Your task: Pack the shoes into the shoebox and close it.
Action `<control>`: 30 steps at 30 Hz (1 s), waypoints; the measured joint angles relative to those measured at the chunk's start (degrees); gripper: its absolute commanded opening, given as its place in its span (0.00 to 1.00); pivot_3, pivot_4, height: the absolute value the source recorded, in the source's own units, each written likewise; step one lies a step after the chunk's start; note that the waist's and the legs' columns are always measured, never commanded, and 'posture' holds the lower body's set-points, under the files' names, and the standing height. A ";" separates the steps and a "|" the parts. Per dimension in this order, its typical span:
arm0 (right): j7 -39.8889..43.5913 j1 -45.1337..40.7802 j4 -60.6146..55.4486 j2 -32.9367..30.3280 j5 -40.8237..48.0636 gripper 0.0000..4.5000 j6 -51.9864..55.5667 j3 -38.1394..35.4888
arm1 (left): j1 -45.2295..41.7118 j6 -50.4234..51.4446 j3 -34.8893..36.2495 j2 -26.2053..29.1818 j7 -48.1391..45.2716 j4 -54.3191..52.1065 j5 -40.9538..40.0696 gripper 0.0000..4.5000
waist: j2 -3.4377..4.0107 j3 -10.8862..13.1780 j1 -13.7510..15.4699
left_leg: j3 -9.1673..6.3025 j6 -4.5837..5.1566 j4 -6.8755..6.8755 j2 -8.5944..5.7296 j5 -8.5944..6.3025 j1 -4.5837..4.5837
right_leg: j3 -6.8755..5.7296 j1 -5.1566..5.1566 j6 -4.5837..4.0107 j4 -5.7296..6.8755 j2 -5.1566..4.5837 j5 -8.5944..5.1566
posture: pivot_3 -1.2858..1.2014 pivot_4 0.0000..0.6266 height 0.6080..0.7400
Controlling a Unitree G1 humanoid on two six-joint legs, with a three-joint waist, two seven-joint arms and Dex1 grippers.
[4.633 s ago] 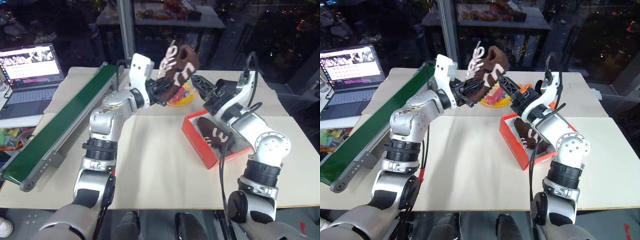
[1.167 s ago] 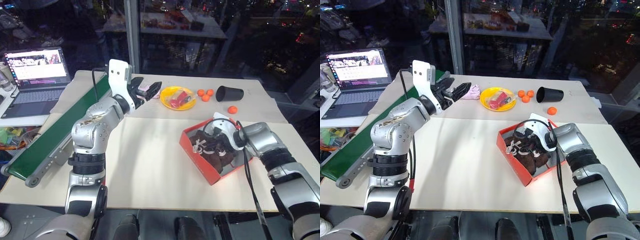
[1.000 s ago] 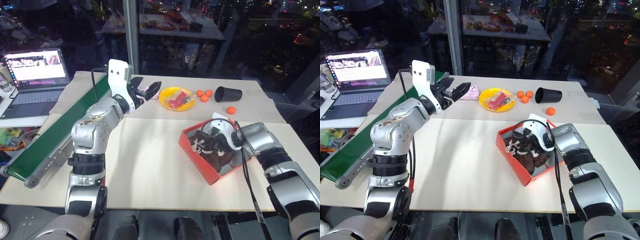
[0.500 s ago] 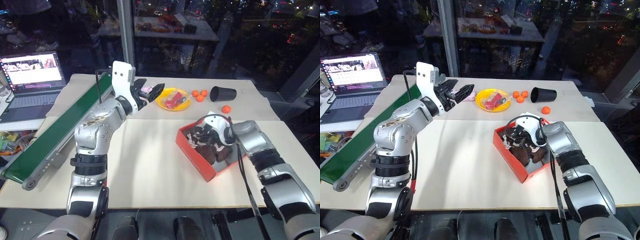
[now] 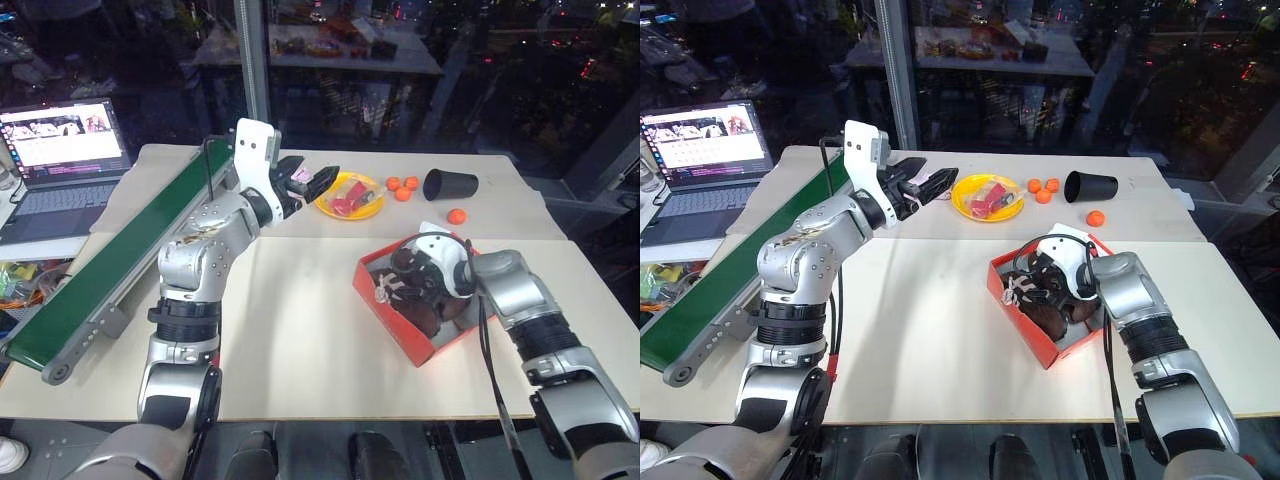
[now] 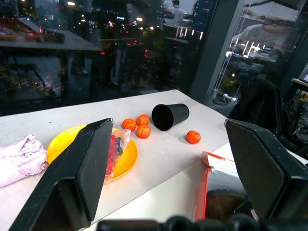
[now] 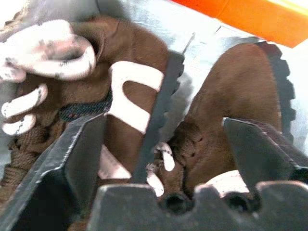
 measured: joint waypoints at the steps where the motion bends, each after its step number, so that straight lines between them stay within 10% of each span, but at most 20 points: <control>1: 0.36 -0.05 -2.14 -1.15 1.10 1.00 2.19 -1.38 | 0.00 0.00 0.00 0.01 -0.07 0.00 0.00 0.89 | 0.07 0.04 0.08 | 0.00 0.00 -0.01 0.00 0.00 -0.03 | 0.01 -0.03 -0.08 -0.01 0.00 0.05 | 0.52 0.24 1.00; 6: -0.24 -0.55 -11.43 -3.96 5.94 1.00 10.96 -7.78 | -0.01 0.00 -0.15 -0.03 -0.29 0.06 0.02 0.89 | 0.11 0.11 0.32 | 0.00 0.03 -0.07 0.01 -0.03 -0.07 | 0.00 -0.08 -0.20 -0.05 0.02 0.07 | 0.52 0.24 1.00; 19: -5.30 2.71 -25.45 2.05 15.92 0.01 22.07 -7.83 | -0.38 -0.15 -0.95 -0.09 -1.65 1.19 0.22 0.89 | 0.13 0.12 0.46 | 0.00 0.03 0.06 0.01 -0.02 -0.10 | 0.00 -0.06 -0.16 -0.04 0.00 -0.12 | 0.52 0.24 1.00; 30: -6.47 6.94 -17.81 2.15 15.02 0.00 15.98 -1.99 | 0.40 2.83 -2.69 7.85 -9.57 -1.51 -1.14 0.89 | 0.15 0.13 0.41 | 0.00 0.04 0.03 0.02 -0.02 -0.10 | 0.01 -0.08 -0.19 -0.04 0.02 -0.08 | 0.52 0.24 1.00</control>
